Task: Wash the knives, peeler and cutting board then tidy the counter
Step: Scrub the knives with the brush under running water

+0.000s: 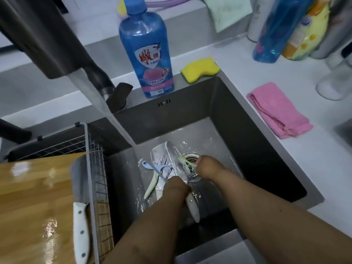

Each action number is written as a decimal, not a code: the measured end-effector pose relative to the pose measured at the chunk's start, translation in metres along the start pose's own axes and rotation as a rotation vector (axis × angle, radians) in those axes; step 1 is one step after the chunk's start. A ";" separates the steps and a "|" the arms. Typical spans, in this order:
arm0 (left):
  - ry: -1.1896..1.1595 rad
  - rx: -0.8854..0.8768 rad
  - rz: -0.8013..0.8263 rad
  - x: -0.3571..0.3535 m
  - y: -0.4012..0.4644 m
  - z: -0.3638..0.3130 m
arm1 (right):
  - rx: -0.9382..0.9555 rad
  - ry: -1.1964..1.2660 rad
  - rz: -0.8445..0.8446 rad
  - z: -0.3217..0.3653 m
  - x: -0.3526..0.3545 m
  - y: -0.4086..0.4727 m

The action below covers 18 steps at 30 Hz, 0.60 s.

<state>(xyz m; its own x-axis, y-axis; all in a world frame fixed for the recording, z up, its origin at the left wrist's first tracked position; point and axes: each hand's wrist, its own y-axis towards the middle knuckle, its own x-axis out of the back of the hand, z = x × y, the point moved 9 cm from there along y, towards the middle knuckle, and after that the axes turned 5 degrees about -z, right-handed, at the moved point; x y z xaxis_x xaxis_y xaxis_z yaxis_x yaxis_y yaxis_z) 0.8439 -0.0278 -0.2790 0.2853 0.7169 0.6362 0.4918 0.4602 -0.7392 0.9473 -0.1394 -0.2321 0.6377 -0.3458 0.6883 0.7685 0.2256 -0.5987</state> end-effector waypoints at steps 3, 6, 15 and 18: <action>-0.043 0.021 -0.026 0.001 -0.001 0.001 | 0.000 0.027 -0.019 0.000 0.003 0.000; -0.093 0.014 -0.043 0.009 -0.010 0.005 | 0.008 0.061 -0.041 0.003 0.007 -0.004; -0.380 -0.065 -0.160 0.051 -0.050 0.038 | 0.092 0.126 -0.002 0.027 0.022 -0.040; -0.396 -0.096 -0.232 0.073 -0.065 0.048 | 0.153 0.132 0.046 0.033 0.022 -0.067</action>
<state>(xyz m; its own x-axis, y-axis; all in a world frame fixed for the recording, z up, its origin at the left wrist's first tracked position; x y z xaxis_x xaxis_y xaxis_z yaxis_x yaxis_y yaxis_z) 0.7931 0.0202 -0.1948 -0.1679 0.7543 0.6347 0.5846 0.5946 -0.5520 0.9120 -0.1322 -0.1633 0.6679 -0.4457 0.5961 0.7439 0.3765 -0.5521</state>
